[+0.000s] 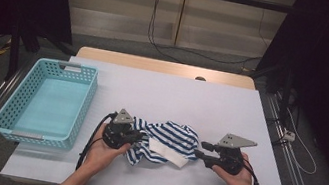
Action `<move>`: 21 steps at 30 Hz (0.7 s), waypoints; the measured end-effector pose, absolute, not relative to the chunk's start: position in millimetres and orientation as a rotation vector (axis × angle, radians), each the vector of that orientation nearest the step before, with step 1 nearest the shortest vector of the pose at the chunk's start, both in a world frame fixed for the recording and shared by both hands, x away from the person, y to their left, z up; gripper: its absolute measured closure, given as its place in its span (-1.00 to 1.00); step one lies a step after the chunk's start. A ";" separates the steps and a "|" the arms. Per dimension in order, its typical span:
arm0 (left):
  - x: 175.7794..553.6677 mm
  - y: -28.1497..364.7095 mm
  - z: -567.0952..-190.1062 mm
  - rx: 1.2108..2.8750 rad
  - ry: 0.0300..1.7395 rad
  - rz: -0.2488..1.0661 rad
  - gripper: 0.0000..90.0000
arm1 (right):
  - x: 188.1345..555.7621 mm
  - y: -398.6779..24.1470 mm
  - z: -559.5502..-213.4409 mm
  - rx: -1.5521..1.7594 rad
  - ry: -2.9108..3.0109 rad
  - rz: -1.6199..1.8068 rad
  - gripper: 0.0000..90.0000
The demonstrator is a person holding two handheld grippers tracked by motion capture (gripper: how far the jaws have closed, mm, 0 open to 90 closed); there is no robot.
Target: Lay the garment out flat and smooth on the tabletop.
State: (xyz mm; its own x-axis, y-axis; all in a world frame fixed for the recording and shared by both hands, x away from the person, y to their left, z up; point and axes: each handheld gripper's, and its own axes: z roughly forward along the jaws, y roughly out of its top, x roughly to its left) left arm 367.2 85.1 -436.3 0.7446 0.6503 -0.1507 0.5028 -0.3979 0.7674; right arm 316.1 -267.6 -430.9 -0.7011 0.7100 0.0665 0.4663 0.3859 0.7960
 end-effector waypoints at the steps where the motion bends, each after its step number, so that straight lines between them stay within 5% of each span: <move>1: 368.0 85.9 -437.4 2.070 0.885 0.202 0.90 | 314.3 -267.5 -431.9 1.021 2.376 1.192 0.11; 4: 371.6 89.5 -439.0 2.063 0.907 0.201 0.90 | 310.5 -264.9 -438.6 1.007 2.424 1.088 -0.14; 8: 373.3 90.0 -440.7 2.066 0.914 0.198 0.90 | 306.3 -256.2 -448.5 0.958 2.460 0.994 -0.23; 12: 373.5 90.2 -441.2 2.059 0.912 0.199 0.90 | 311.6 -251.6 -452.5 0.935 2.440 0.968 -0.07; 21: 370.5 89.6 -439.8 2.045 0.893 0.217 0.89 | 315.5 -252.3 -439.4 0.953 2.262 1.104 0.63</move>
State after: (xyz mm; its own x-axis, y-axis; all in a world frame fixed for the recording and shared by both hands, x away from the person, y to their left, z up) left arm 370.5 89.6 -439.8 0.7275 0.6650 -0.1688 0.5135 -0.3647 0.7767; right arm 315.5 -252.3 -439.4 -0.6621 0.7440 -0.0895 0.3873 0.4420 0.8091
